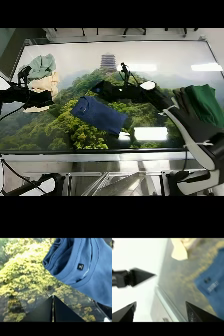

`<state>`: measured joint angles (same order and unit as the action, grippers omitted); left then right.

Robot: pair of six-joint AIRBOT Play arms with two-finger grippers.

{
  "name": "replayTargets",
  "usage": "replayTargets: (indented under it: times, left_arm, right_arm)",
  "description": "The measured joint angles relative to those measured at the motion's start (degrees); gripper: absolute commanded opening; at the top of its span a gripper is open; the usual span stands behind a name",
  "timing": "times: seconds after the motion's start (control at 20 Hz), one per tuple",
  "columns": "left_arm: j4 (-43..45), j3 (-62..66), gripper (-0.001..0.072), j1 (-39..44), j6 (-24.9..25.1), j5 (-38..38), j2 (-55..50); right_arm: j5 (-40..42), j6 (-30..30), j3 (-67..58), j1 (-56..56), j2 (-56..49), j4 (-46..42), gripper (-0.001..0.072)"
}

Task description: Fold the shirts.

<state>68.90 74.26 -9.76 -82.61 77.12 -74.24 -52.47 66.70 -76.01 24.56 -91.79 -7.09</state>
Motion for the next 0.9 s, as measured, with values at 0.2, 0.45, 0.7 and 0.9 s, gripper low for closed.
replayTargets:
  times: [0.2, 0.45, 0.7, 0.9]
  left_arm:
    - [-0.17, -0.11, 0.0017, 0.00, 0.00, 0.22, 0.00]
    - [-3.69, -0.11, 0.0017, 0.00, 0.02, -0.74, 0.00]
    - [-5.88, -0.11, 0.0017, 0.00, 0.04, -0.55, 0.02]
    - [-6.27, -0.11, 0.0017, 0.00, 0.04, -0.24, 0.02]
  right_arm:
    - [1.60, 10.14, 18.71, -5.03, 14.40, -14.03, 0.0699]
    - [9.05, 14.34, 39.01, -7.72, 24.04, -15.74, 0.0698]
    - [13.84, 10.05, 44.06, -8.00, 18.99, -9.70, 0.0698]
    - [14.19, -1.46, 41.88, -4.39, 11.50, 5.90, 0.0697]
